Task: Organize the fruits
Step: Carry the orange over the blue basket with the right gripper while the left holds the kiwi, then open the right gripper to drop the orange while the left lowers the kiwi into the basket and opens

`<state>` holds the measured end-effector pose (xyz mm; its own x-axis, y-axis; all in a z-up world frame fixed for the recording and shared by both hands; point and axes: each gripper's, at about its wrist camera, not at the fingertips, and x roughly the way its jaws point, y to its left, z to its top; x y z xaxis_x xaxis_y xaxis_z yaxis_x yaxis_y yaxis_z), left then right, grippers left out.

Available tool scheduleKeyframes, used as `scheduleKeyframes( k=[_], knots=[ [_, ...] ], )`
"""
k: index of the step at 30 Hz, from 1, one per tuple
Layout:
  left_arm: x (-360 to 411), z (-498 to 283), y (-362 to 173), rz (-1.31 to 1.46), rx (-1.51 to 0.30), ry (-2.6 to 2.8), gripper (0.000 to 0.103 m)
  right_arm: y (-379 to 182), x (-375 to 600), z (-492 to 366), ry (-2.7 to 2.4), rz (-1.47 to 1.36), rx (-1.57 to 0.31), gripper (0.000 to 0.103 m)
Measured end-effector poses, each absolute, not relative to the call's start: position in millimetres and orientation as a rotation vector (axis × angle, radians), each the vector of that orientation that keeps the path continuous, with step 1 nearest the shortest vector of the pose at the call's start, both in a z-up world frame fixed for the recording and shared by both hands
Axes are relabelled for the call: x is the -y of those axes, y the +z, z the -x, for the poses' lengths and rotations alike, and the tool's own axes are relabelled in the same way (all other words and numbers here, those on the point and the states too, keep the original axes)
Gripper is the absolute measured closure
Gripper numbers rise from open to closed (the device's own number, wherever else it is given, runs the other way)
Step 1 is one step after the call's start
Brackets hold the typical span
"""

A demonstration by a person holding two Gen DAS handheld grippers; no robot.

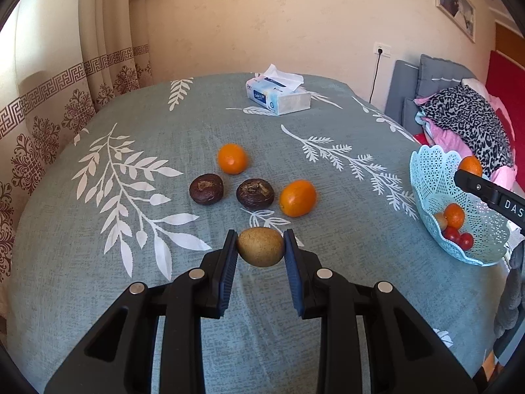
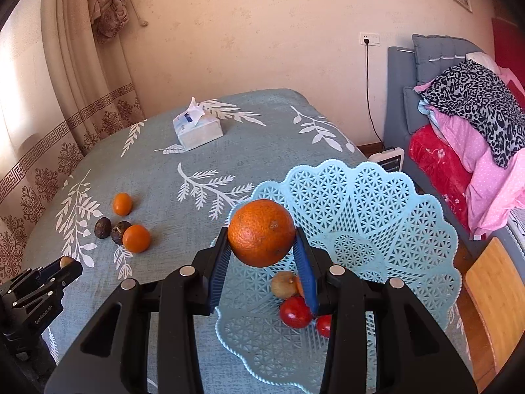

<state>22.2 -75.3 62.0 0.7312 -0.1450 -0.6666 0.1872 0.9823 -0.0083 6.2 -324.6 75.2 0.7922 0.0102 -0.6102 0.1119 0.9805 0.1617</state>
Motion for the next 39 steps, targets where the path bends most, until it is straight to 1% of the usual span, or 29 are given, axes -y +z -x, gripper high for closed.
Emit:
scheduleKeyframes(
  k=[23,24,25,27,36,39],
  knots=[
    [165.0,-24.2,87.2,-0.156,-0.675,-0.322,0.074,57.1,387.4,14.0,-0.198,-0.272,-0.665,0.063],
    [168.7,-24.8,87.8,-0.16,-0.673,-0.328,0.074,57.3,388.8,14.5,-0.201,-0.278,-0.662,0.06],
    [172.4,-25.6,88.3,-0.163,-0.673,-0.334,0.074,58.0,390.0,15.5,-0.207,-0.28,-0.656,0.054],
    [180.8,-26.1,89.3,-0.169,-0.671,-0.347,0.074,60.9,391.6,18.3,-0.215,-0.277,-0.64,0.05],
    [212.0,-35.1,94.1,-0.178,-0.665,-0.405,0.074,66.1,390.0,21.3,-0.23,-0.256,-0.612,0.049],
    [223.3,-40.7,93.4,-0.174,-0.67,-0.433,0.074,65.7,390.5,21.0,-0.238,-0.257,-0.607,0.043]
  ],
)
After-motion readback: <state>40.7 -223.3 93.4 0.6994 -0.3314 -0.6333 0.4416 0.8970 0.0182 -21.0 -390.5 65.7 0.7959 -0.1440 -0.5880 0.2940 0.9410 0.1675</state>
